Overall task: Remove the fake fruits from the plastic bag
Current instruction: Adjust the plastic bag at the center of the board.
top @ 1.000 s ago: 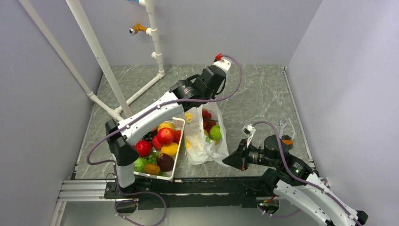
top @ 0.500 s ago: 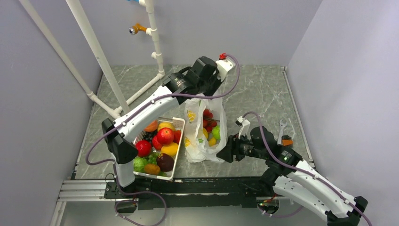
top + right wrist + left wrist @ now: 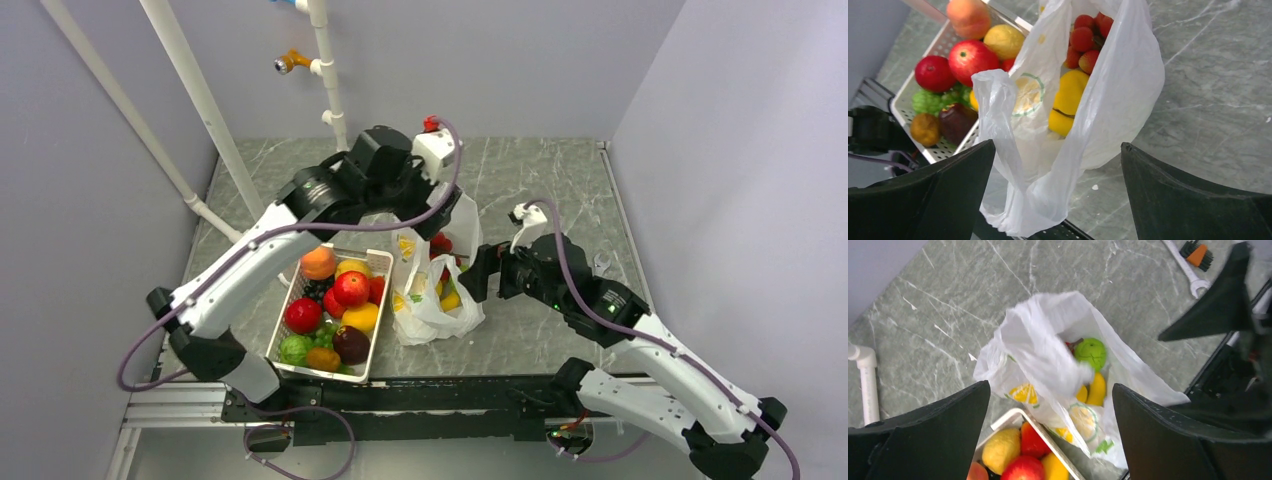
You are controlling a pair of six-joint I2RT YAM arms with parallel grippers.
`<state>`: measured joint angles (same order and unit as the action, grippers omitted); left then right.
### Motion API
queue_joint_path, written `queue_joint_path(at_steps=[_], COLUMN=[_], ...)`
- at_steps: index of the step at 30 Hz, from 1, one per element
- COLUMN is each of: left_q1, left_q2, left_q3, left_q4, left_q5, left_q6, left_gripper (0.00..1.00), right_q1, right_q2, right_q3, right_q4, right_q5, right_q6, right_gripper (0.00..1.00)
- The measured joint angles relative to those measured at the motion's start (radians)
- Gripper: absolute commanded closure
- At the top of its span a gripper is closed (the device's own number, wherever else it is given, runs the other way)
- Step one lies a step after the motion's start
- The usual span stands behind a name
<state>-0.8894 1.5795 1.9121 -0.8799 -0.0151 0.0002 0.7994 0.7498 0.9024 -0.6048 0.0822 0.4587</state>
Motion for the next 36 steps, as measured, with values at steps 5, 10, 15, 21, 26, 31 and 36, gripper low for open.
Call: queue_joint_path(at_steps=[5, 10, 15, 21, 26, 31, 36], left_q1=[0.0, 0.0, 0.005, 0.034, 0.08, 0.161, 0.22], left_q2=[-0.142, -0.271, -0.232, -0.157, -0.04, 0.072, 0.203], left_q3=[-0.106, -0.323, -0.388, -0.382, -0.313, -0.23, -0.053], left_q4=[-0.006, 0.07, 0.159, 0.243, 0.262, 0.29, 0.282], left_q5=[-0.007, -0.008, -0.031, -0.04, -0.089, -0.074, -0.047], left_q6=[-0.05, -0.104, -0.151, -0.174, -0.181, -0.169, -0.151], left_gripper=[0.01, 0.01, 0.02, 0.22, 0.71, 0.91, 0.93], right_q1=[0.0, 0.0, 0.001, 0.001, 0.001, 0.001, 0.001], right_q2=[0.037, 0.071, 0.108, 0.135, 0.127, 0.034, -0.086], right_q3=[0.003, 0.019, 0.019, 0.0, -0.062, -0.134, -0.206], right_q4=[0.014, 0.119, 0.186, 0.25, 0.265, 0.239, 0.199], right_q5=[-0.032, -0.192, -0.288, -0.38, -0.454, -0.548, -0.712], right_q6=[-0.058, -0.122, -0.159, -0.187, -0.192, -0.178, -0.159], right_gripper=[0.01, 0.07, 0.15, 0.53, 0.93, 1.0, 1.0])
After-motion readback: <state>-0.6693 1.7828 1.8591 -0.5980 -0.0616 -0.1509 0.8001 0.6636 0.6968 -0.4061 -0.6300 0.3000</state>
